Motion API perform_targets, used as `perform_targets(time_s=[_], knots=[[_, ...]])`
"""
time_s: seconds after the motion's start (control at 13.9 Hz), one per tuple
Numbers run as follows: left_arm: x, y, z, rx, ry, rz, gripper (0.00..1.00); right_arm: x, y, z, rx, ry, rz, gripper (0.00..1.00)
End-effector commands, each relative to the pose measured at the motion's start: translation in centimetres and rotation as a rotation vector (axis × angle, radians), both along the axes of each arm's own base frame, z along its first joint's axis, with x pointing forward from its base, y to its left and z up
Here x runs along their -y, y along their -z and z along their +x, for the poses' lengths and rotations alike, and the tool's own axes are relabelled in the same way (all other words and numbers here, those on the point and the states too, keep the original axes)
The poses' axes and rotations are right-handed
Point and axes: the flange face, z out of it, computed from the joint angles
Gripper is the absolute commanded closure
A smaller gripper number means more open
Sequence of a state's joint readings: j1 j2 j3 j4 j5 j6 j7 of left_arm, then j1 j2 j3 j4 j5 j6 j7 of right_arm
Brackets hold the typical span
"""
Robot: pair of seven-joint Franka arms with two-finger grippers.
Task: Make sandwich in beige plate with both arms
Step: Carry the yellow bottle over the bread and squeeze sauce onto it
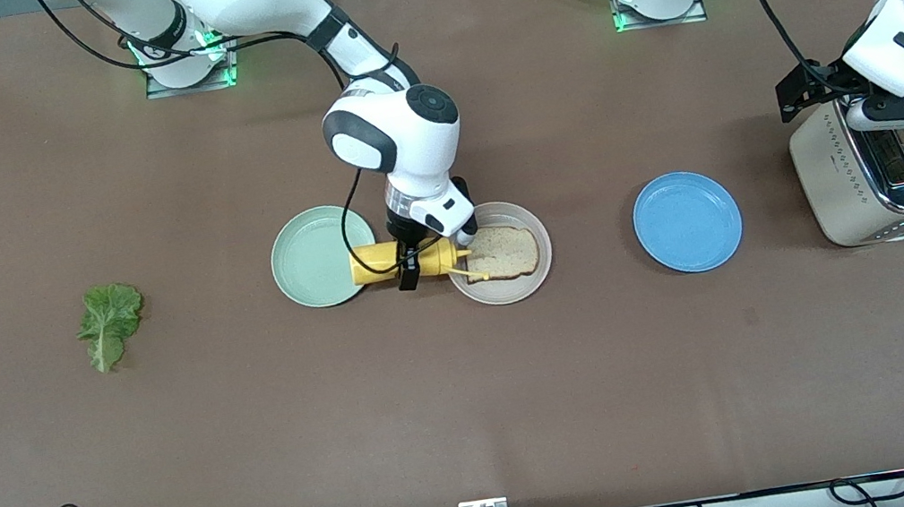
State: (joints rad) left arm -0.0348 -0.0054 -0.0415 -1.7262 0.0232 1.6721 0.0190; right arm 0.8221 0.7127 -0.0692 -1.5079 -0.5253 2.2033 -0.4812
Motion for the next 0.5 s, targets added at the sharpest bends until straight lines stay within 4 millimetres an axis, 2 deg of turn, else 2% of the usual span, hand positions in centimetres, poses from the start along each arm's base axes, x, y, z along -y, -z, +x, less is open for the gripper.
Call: perform_targets(time_s=[0.0, 0.29, 0.43], knots=[[-0.4, -0.4, -0.3, -0.003, 0.012, -0.013, 0.0, 2.1, -4.3, 2.1, -0.002, 0.072, 0.058, 0.58], [-0.4, -0.3, -0.2, -0.005, 0.012, -0.013, 0.0, 5.1, -10.9, 4.1, -0.074, 0.042, 0.174, 0.58], [-0.3, -0.3, -0.3, -0.005, 0.013, -0.013, 0.0, 8.7, -14.1, 5.5, -0.137, 0.055, 0.221, 0.58]])
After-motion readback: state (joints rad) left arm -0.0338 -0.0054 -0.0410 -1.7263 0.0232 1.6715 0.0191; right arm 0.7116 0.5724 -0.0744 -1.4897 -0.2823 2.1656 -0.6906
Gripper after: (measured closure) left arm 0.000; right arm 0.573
